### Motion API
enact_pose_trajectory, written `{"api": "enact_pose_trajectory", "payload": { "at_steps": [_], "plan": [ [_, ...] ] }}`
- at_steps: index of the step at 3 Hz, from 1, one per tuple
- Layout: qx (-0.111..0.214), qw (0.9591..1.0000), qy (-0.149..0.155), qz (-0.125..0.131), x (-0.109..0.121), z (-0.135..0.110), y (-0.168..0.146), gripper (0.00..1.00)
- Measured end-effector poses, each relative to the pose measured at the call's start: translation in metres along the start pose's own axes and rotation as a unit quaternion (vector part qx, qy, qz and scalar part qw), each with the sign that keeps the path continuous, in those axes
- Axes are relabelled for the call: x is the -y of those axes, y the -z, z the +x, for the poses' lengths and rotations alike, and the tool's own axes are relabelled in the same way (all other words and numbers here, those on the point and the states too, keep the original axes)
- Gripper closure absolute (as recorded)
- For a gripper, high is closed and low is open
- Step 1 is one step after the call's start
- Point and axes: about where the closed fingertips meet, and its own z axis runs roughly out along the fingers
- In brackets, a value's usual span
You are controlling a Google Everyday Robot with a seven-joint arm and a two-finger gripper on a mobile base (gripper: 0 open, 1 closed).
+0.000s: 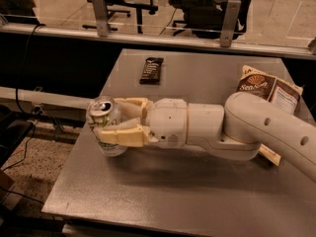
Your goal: Place 7up can upright
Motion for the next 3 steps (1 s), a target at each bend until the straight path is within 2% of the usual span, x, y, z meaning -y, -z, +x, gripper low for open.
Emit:
{"api": "enact_pose_trajectory", "payload": {
  "at_steps": [1,2,3],
  "plan": [
    [0.008,1.0,0.002,-0.002,-0.002,0.006,0.0,0.61],
    [0.011,0.9999,0.003,-0.004,-0.003,0.013,0.001,0.31],
    [0.009,0.9999,0.003,-0.007,-0.003,0.018,0.001,0.07]
  ]
}}
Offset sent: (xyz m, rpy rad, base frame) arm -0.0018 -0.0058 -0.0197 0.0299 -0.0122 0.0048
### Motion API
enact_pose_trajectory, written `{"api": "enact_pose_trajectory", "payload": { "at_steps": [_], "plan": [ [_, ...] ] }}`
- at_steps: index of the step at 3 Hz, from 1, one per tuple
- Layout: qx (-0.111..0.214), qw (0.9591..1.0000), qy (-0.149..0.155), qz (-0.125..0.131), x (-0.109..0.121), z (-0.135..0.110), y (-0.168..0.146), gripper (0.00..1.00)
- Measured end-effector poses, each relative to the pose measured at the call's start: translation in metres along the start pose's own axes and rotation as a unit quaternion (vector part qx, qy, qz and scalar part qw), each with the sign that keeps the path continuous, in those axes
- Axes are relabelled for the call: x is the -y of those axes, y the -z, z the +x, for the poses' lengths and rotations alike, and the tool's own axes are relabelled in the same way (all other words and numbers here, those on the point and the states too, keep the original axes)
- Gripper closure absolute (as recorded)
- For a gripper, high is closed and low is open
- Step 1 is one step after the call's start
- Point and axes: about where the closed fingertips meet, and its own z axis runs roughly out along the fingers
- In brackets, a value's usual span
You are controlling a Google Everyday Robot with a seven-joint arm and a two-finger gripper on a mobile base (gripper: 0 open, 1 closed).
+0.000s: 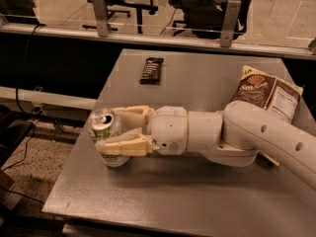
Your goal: Place 7up can upright
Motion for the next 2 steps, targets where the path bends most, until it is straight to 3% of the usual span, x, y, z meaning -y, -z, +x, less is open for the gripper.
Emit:
{"api": "enact_pose_trajectory", "payload": {
  "at_steps": [1,2],
  "plan": [
    [-0.001,1.0,-0.001,-0.004,-0.0005,0.0034,-0.0001,0.0],
    [-0.001,1.0,-0.001,-0.004,-0.0005,0.0034,-0.0001,0.0]
  ]
}}
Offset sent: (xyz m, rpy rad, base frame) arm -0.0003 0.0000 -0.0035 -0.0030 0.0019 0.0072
